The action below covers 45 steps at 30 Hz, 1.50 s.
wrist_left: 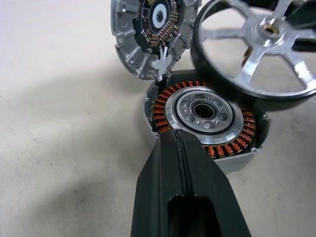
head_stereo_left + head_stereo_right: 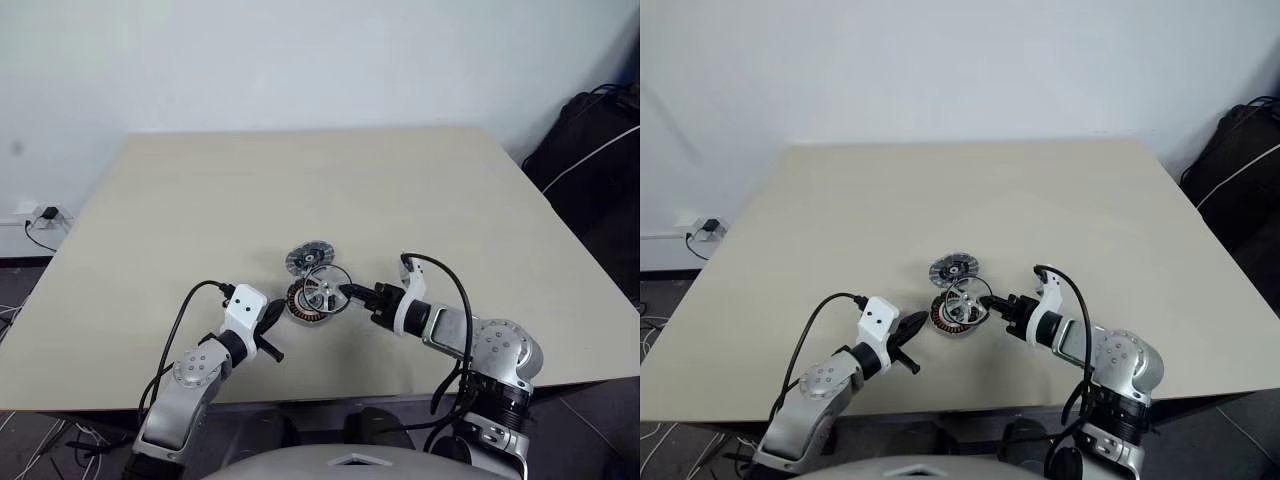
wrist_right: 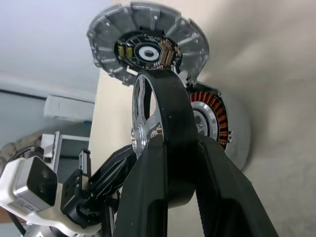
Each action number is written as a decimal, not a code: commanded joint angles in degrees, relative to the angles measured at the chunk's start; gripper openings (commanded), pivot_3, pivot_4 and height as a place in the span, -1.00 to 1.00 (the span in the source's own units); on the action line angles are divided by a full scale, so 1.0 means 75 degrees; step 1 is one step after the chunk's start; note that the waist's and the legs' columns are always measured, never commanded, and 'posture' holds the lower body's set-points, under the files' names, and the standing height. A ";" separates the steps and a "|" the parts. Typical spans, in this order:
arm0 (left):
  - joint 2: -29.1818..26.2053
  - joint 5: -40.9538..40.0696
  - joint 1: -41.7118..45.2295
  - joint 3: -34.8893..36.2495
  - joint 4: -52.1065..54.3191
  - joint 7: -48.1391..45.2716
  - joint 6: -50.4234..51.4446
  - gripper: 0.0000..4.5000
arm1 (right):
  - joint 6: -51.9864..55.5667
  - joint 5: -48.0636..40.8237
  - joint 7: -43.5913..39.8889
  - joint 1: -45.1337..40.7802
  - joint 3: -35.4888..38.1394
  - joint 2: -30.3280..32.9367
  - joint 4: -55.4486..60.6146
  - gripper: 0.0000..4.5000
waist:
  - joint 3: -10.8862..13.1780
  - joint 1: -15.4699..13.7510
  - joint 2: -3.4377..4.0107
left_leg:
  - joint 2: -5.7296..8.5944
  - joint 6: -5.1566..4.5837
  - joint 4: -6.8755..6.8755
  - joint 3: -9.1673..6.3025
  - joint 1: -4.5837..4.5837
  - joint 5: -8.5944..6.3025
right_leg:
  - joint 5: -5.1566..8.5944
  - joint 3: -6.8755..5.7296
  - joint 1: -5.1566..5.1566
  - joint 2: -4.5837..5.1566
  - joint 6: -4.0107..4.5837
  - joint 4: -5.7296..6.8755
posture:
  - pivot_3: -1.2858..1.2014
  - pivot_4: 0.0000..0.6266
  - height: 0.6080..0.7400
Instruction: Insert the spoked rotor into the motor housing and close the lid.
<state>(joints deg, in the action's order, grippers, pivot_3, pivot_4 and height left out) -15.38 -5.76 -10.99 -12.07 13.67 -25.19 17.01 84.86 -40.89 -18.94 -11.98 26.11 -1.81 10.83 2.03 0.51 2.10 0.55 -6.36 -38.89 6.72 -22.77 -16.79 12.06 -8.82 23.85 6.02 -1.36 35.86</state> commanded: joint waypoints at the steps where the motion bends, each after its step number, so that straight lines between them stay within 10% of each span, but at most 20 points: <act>1: 0.0037 -0.0083 0.0027 0.0043 0.0357 0.0006 -0.0128 -1.00 | -0.0462 -0.0106 -0.0027 -0.0147 -0.0197 -0.0077 -0.0224 -0.81 | 0.0001 -0.0002 -0.0002 | 0.0000 0.0000 0.0000 0.0000 0.0000 0.0000 | 0.0000 0.0000 -0.0001 0.0000 0.0000 -0.0001 | 0.03 -1.00 1.00; 28: 0.0089 -0.0063 0.0002 0.0017 0.0296 0.0032 -0.0045 -1.00 | -0.0671 -0.0693 0.0707 0.0067 -0.0684 -0.0638 -0.0471 -0.81 | 0.0003 -0.0004 -0.0003 | 0.0001 0.0001 0.0001 0.0000 -0.0001 0.0000 | -0.0001 0.0002 0.0001 0.0000 -0.0001 0.0000 | 0.03 -1.00 1.00; 38: 0.0120 -0.0061 0.0023 0.0000 0.0266 0.0018 -0.0058 -1.00 | -0.1048 -0.0933 0.1112 -0.0083 -0.0604 -0.0568 -0.0575 0.79 | 0.0003 0.0001 -0.0003 | 0.0000 0.0001 0.0001 0.0001 -0.0001 0.0000 | -0.0001 0.0002 0.0000 0.0000 -0.0002 0.0000 | 0.03 -1.00 1.00; 45: 0.0135 -0.0063 0.0011 -0.0003 0.0262 0.0021 -0.0069 -1.00 | -0.1130 -0.1129 0.1189 -0.0039 -0.0255 0.0059 -0.0099 0.79 | 0.0004 -0.0017 -0.0003 | 0.0002 -0.0002 0.0001 0.0002 -0.0004 -0.0002 | -0.0002 0.0002 0.0001 0.0000 -0.0002 -0.0002 | 0.03 -1.00 1.00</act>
<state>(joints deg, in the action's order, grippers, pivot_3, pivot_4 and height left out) -14.73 -5.72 -11.39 -12.03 13.67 -25.06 17.04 77.41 -48.03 -9.92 -11.92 23.53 -2.33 7.40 2.05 0.38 2.08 0.57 -6.38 -38.88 6.73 -22.80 -16.80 12.05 -8.81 23.86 6.02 -1.37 35.84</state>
